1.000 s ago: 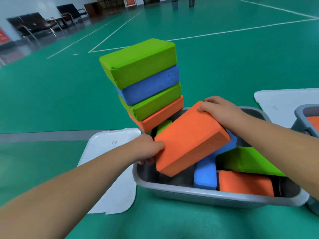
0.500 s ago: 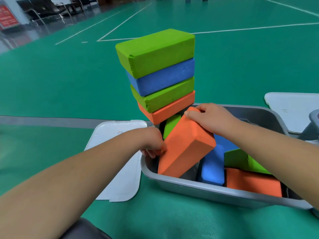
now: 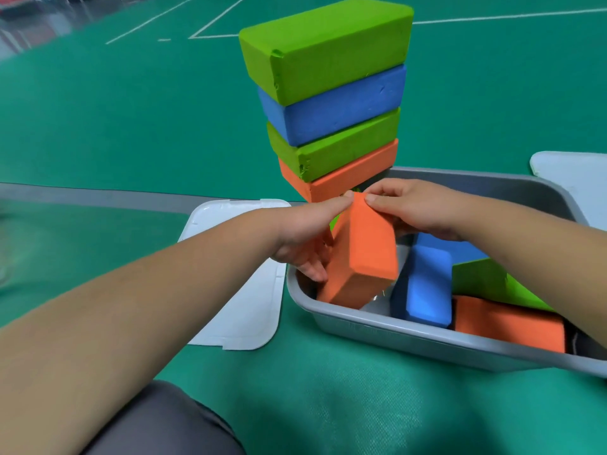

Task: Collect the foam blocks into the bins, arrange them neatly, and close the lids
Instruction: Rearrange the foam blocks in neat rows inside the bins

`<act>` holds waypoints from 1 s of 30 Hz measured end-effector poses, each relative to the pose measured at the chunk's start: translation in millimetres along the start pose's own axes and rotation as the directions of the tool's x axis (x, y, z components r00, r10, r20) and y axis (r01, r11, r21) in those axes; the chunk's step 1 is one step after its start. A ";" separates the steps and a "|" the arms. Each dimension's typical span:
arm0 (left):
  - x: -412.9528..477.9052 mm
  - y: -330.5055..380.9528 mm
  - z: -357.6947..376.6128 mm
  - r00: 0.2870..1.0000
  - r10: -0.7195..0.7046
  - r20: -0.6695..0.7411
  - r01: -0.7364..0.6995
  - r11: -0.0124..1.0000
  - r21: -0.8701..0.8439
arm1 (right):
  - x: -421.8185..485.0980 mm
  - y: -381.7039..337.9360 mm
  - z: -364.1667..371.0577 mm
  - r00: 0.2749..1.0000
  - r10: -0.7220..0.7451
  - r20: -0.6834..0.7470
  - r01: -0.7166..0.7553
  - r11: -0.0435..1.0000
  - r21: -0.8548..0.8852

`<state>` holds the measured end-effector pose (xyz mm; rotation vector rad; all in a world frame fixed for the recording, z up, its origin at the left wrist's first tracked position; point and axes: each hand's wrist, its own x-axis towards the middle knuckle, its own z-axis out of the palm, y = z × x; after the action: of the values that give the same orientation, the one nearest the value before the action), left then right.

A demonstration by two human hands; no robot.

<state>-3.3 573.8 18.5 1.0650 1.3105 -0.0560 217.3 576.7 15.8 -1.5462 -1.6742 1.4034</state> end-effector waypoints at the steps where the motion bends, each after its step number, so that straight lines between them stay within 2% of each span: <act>1: 1.5 -2.4 0.1 0.999 0.032 -0.001 -0.032 0.998 0.046 | 1.4 -0.5 2.8 1.000 0.005 -0.018 -0.006 1.000 -0.008; 3: 4.3 -7.3 -0.5 0.996 0.085 -0.018 -0.083 0.990 0.113 | 4.3 0.4 7.7 0.999 0.026 -0.031 -0.027 0.999 -0.024; 6: 7.6 -11.0 -4.4 0.996 0.084 -0.042 -0.076 0.984 0.162 | 9.3 10.0 17.0 0.998 0.063 0.019 -0.063 0.998 0.002; 8: 7.1 -8.3 -6.1 0.986 0.124 -0.109 -0.098 0.970 0.221 | 13.6 16.7 21.2 0.996 0.088 0.026 -0.089 0.995 0.043; 10: 5.6 -4.2 -5.3 0.965 0.186 -0.187 -0.112 0.930 0.349 | 19.0 21.9 24.7 0.991 0.113 0.066 -0.116 0.992 0.045; 15: 1.4 5.4 -4.8 0.929 0.257 -0.266 -0.011 0.738 0.675 | 29.6 30.3 22.0 0.972 0.214 0.100 -0.217 0.976 0.011; 18: 3.8 7.8 -8.5 0.852 0.436 -0.290 -0.010 0.567 0.824 | 31.3 33.2 15.4 0.913 0.378 0.150 -0.372 0.926 -0.071; 19: 5.0 7.3 -9.3 0.822 0.504 -0.265 -0.040 0.516 0.856 | 32.1 33.8 13.6 0.902 0.400 0.163 -0.389 0.916 -0.095; 21: 7.7 4.6 -13.0 0.816 0.565 -0.118 -0.177 0.440 0.880 | 33.3 32.4 10.1 0.900 0.399 0.176 -0.369 0.912 -0.179; 23: 8.9 2.3 -15.1 0.834 0.552 0.002 -0.262 0.393 0.881 | 35.4 29.4 7.0 0.901 0.394 0.180 -0.344 0.903 -0.257; 24: 11.1 1.7 -15.6 0.844 0.536 0.025 -0.256 0.360 0.897 | 36.9 28.6 6.4 0.897 0.402 0.182 -0.344 0.895 -0.283; 27: 19.4 3.5 -14.6 0.893 0.448 0.034 -0.152 0.230 0.961 | 43.2 30.6 12.6 0.869 0.449 0.207 -0.376 0.872 -0.312; 30: 26.5 6.1 -11.9 0.927 0.375 -0.024 -0.042 0.166 0.985 | 52.3 35.8 21.1 0.869 0.445 0.217 -0.367 0.873 -0.322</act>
<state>0.0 598.6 2.5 2.4911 1.2876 -0.6692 201.6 611.7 -38.9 -2.0319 -1.8392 1.7374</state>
